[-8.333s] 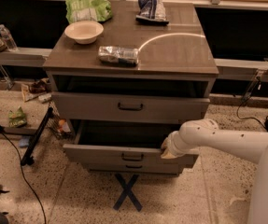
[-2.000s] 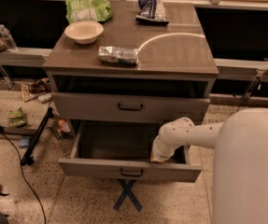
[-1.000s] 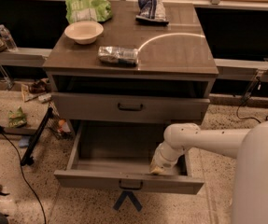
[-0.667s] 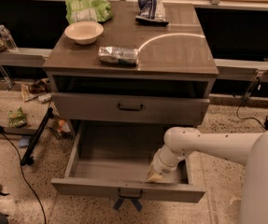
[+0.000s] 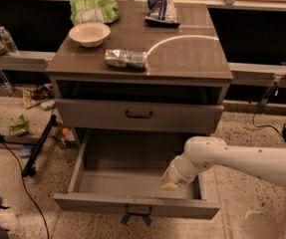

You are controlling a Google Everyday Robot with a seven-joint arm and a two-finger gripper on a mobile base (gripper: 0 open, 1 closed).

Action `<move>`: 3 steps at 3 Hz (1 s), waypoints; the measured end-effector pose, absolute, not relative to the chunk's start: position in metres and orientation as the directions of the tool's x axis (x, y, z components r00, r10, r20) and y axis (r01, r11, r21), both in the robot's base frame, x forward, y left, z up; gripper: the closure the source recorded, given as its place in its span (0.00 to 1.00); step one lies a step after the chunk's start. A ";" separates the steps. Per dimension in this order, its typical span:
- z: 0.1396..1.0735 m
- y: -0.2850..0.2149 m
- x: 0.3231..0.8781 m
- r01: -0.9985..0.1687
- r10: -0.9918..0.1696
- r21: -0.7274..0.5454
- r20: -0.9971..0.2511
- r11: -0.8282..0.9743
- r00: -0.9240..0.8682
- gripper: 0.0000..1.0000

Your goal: Open middle drawer

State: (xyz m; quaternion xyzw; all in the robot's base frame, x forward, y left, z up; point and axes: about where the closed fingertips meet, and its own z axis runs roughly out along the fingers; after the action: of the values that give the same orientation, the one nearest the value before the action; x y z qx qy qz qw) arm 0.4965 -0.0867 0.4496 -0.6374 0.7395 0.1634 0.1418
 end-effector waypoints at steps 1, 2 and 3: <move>0.496 -0.113 0.518 -0.975 -0.879 -0.075 -0.451 0.209 -0.154 1.00; 0.534 -0.134 0.530 -0.962 -0.856 -0.131 -0.496 0.242 -0.147 1.00; 0.592 -0.158 0.544 -0.967 -0.819 -0.151 -0.568 0.203 -0.083 0.97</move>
Offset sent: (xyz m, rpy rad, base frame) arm 0.0524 -0.0906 0.1584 0.1388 -0.2831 -0.0928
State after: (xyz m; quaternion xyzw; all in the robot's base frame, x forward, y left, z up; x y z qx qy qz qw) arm 0.5435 -0.1581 0.5919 -0.6170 0.7238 0.1333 0.2787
